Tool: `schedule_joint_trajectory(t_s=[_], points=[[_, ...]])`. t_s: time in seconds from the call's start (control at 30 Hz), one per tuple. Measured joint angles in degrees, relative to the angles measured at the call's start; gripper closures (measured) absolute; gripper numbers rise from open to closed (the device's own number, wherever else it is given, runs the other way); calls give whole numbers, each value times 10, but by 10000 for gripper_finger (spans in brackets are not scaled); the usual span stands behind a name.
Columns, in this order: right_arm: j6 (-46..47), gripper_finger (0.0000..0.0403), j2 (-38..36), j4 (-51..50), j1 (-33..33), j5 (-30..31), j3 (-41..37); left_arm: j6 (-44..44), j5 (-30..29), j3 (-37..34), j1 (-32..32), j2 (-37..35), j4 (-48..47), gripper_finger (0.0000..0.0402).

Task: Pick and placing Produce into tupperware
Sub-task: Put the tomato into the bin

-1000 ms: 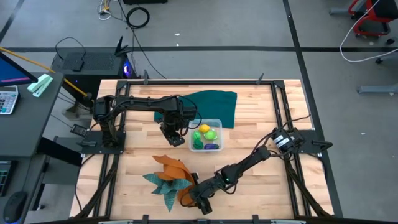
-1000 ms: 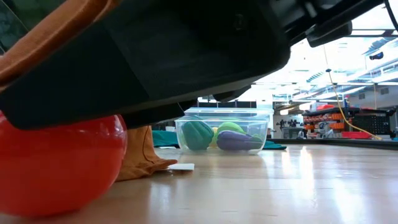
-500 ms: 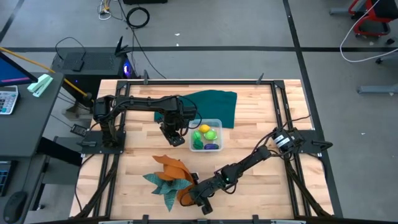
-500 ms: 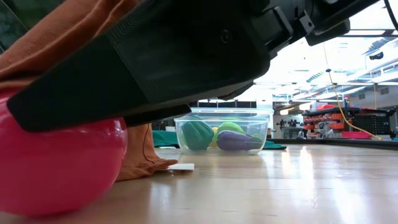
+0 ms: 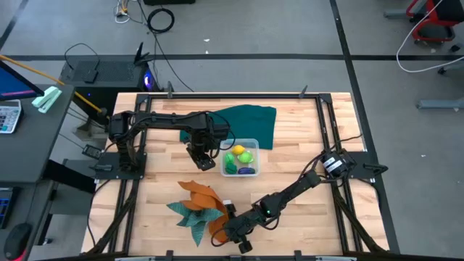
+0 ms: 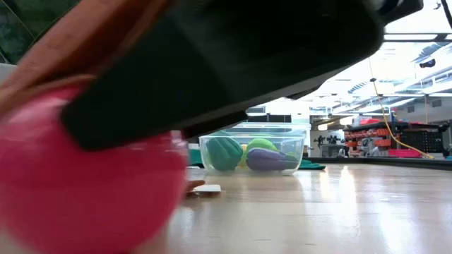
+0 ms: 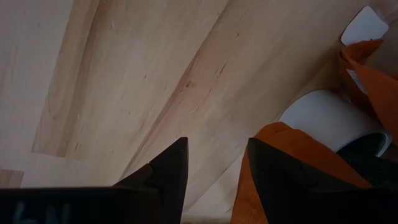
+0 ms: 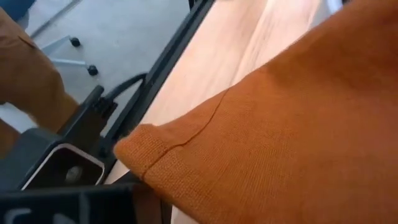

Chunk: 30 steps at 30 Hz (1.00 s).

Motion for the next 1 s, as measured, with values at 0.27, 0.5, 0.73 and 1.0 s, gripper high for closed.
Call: schedule_joint_trajectory(t_s=[0.27, 0.5, 0.73, 1.0], points=[[21, 249, -26, -83, 1, 14, -1, 0, 0, 0, 0, 0, 0, 229], [70, 248, -43, -163, 4, 5, -1, 0, 0, 0, 0, 0, 0, 226], [94, 248, -71, -290, 6, 8, -7, -1, -3, 0, 0, 0, 0, 225], [114, 250, -81, -347, 13, 9, -5, -2, -5, 0, 0, 0, 0, 229]])
